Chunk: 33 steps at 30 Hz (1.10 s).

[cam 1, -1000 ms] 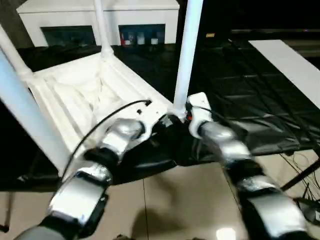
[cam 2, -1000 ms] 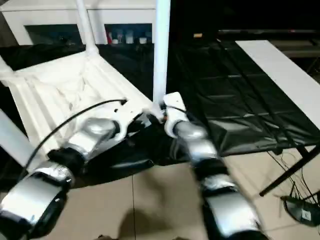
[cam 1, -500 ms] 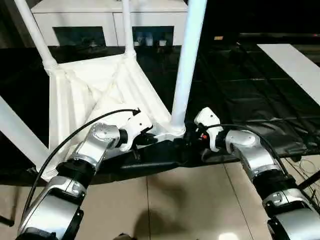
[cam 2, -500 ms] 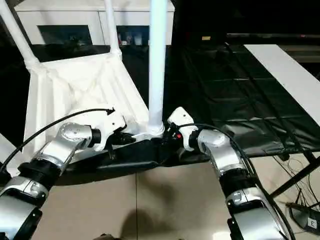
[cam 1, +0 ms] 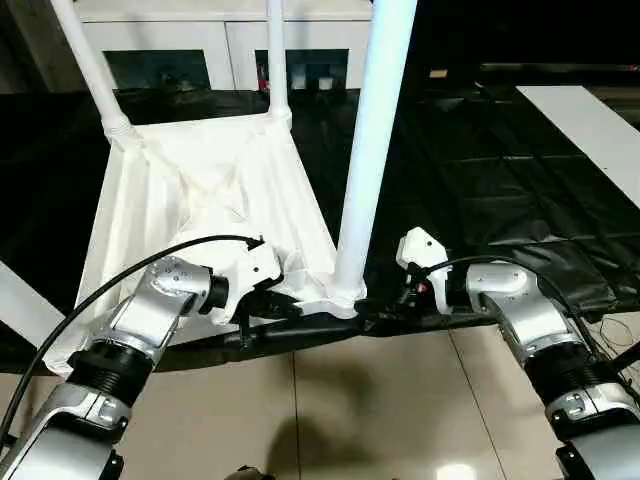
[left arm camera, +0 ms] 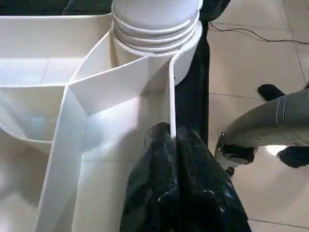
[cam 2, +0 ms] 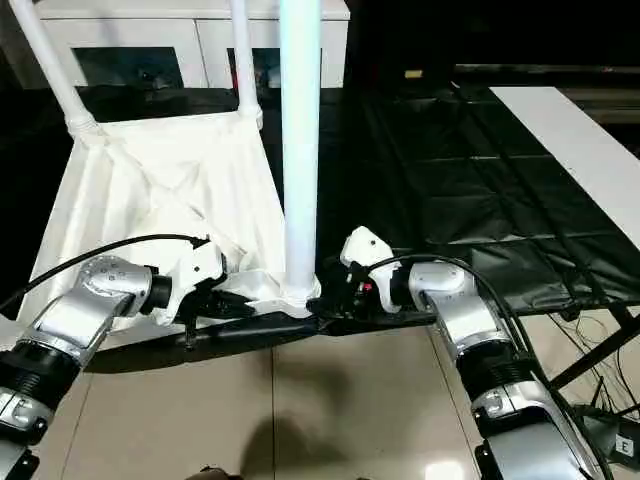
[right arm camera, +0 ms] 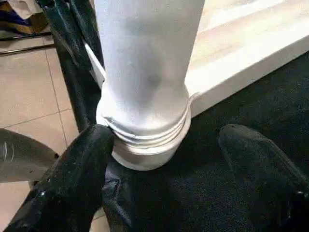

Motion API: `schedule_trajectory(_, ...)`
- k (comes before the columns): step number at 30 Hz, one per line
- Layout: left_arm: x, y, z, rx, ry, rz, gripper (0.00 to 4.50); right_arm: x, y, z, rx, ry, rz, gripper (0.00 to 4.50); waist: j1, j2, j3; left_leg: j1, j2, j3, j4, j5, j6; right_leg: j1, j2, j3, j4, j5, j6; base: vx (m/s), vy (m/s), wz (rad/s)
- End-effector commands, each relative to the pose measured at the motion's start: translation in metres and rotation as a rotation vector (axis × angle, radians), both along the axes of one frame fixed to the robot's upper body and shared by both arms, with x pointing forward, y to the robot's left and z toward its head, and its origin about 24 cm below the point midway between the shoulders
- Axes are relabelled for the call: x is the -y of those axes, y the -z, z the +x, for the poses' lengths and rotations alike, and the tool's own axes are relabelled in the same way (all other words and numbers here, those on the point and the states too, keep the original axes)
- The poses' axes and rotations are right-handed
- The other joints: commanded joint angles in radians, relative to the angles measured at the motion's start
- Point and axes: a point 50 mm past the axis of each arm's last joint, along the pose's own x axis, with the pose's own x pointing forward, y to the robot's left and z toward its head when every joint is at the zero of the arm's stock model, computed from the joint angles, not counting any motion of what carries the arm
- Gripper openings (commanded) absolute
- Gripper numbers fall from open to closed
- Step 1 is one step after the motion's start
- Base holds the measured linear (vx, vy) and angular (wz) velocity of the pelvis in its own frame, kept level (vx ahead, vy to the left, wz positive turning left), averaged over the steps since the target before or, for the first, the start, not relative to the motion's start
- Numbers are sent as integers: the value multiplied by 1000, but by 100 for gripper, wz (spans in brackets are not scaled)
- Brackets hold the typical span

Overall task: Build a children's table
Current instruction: Rotate leg to tighten

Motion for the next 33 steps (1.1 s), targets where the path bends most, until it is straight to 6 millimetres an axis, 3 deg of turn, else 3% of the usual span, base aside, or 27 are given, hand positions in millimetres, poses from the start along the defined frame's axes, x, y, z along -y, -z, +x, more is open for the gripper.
schedule_trajectory(1,13,-1,-7,-26,93,-13,0,-4,-4,-3,20,-48,4,382,-1,-3,-73,33,70,-39,-84,-210,21,35,-73,43,-62,-172,-263,0,0,0)
schedule_trajectory(5,13,-2,-7,-24,93,-11,0,-10,-5,-5,14,-81,29,382,0,-2,-74,32,69,-38,-82,-195,33,35,-71,42,-59,-142,-270,0,0,0)
schedule_trajectory(14,12,-2,-7,-19,82,-4,0,-14,-2,-6,-2,-111,22,382,1,-3,-74,32,68,-39,-82,-202,22,36,-72,43,-60,-156,-266,0,0,0)
schedule_trajectory(15,12,-2,-7,-18,81,-3,0,-14,-1,-6,-5,-113,18,355,1,-3,-75,33,68,-38,-81,-196,25,36,-73,43,-60,-150,-267,0,0,0)
schedule_trajectory(16,12,-2,-7,-18,79,-3,0,-14,-1,-6,-8,-114,17,355,1,-2,-75,32,68,-38,-81,-191,27,36,-72,43,-59,-143,-270,0,0,0)
schedule_trajectory(17,12,-1,-7,-18,76,-2,0,-14,0,-6,-14,-112,22,343,3,-9,-75,31,68,-39,-81,-186,31,37,-73,43,-58,-144,-271,0,0,0)
schedule_trajectory(21,12,-1,-7,-20,74,-1,0,-14,0,-5,-19,-110,29,303,3,-8,-75,31,68,-38,-80,-180,35,36,-73,42,-60,-155,-266,0,0,0)
schedule_trajectory(26,11,-1,-7,-21,71,-1,0,-17,-1,-4,-24,-114,45,273,4,-9,-75,31,68,-37,-79,-175,38,36,-72,42,-58,-148,-266,0,0,0)
schedule_trajectory(33,11,0,-7,-29,70,-3,0,-21,1,-6,-39,-128,63,270,4,-9,-76,32,68,-37,-78,-171,40,36,-73,42,-58,-150,-267,0,0,0)
